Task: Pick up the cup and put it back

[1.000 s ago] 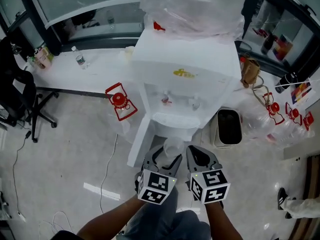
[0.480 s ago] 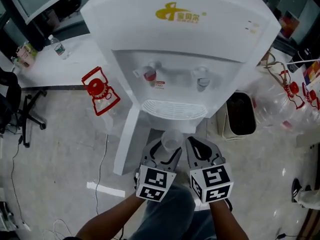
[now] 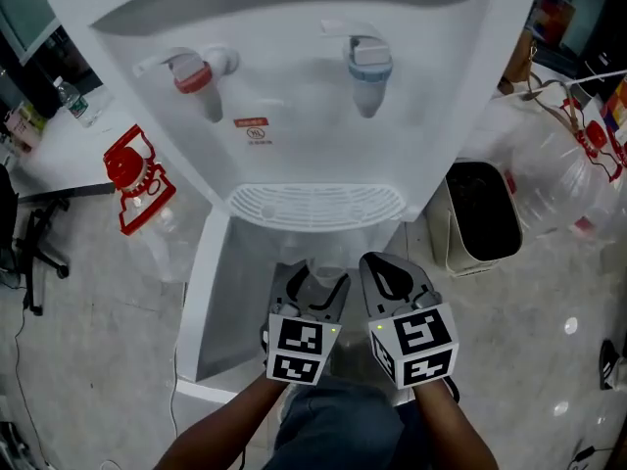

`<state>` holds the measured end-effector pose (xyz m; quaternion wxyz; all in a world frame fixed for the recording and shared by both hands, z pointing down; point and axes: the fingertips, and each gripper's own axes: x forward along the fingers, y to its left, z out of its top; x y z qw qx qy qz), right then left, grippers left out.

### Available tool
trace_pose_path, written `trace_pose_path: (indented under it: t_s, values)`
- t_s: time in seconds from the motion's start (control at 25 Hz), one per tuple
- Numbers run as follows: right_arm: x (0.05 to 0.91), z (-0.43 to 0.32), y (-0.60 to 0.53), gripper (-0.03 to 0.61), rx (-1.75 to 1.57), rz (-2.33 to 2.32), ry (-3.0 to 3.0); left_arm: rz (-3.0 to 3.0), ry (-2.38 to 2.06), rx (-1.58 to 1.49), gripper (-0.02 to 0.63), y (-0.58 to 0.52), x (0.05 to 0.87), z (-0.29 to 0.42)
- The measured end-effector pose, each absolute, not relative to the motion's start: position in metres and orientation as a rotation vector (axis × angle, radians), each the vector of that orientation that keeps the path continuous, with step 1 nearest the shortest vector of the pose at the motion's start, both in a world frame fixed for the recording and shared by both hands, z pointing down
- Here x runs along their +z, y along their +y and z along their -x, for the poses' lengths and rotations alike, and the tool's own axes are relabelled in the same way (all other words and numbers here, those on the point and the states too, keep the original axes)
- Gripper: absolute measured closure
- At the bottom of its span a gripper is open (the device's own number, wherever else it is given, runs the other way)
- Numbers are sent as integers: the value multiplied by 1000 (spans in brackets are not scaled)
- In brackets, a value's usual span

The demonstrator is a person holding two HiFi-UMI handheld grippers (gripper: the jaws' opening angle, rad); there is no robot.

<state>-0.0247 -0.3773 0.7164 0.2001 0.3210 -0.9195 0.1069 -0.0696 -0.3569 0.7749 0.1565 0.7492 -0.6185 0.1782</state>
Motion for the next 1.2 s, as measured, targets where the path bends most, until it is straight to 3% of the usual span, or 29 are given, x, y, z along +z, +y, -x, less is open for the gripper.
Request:
trace_pose_path:
  t_s: [0.48, 1.2]
  values:
    - [785, 41, -408, 555, 305, -907, -2608, -2119, -1865, 461, 357, -411, 861, 93]
    - [823, 37, -426, 555, 310, -931, -2598, -2070, -1900, 527, 357, -470, 949, 114]
